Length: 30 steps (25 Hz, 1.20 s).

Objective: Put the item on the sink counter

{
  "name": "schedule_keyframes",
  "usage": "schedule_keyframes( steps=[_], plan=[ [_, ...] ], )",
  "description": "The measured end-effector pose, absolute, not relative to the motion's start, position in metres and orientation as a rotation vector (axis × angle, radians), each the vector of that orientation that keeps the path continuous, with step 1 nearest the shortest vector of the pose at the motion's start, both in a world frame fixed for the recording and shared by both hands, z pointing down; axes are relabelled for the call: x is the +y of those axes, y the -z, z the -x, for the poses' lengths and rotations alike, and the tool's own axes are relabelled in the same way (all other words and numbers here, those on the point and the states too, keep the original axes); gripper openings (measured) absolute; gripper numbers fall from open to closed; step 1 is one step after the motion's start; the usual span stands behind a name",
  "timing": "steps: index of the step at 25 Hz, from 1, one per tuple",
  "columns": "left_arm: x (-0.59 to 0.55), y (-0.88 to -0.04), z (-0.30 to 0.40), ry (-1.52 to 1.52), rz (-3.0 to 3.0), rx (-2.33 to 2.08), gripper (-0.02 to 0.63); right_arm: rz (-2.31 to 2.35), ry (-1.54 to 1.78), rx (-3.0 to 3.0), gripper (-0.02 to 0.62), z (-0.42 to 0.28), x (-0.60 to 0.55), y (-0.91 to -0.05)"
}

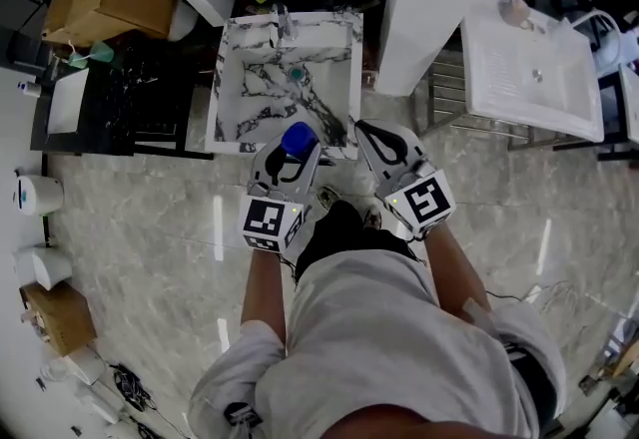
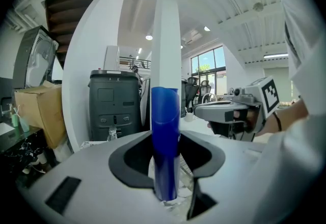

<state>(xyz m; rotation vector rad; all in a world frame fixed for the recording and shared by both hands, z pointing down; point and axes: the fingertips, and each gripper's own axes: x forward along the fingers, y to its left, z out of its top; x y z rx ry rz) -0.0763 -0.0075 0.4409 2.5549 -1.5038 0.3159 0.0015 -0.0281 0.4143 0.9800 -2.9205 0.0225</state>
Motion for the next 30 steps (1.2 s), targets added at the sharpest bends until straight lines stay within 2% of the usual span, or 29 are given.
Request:
schedule_keyframes(
  steps=[12, 30],
  plan=[
    [-0.087, -0.456, 0.094, -0.386, -2.754, -1.232, 0.164, -1.037, -0.047, -2.806, 0.005, 0.04, -0.092, -0.439],
    [-0.184, -0.485, 0.083, -0.428, -2.797, -1.094, 0.164, -1.055, -0.147, -2.733, 0.005, 0.035, -0.179, -0.477]
  ],
)
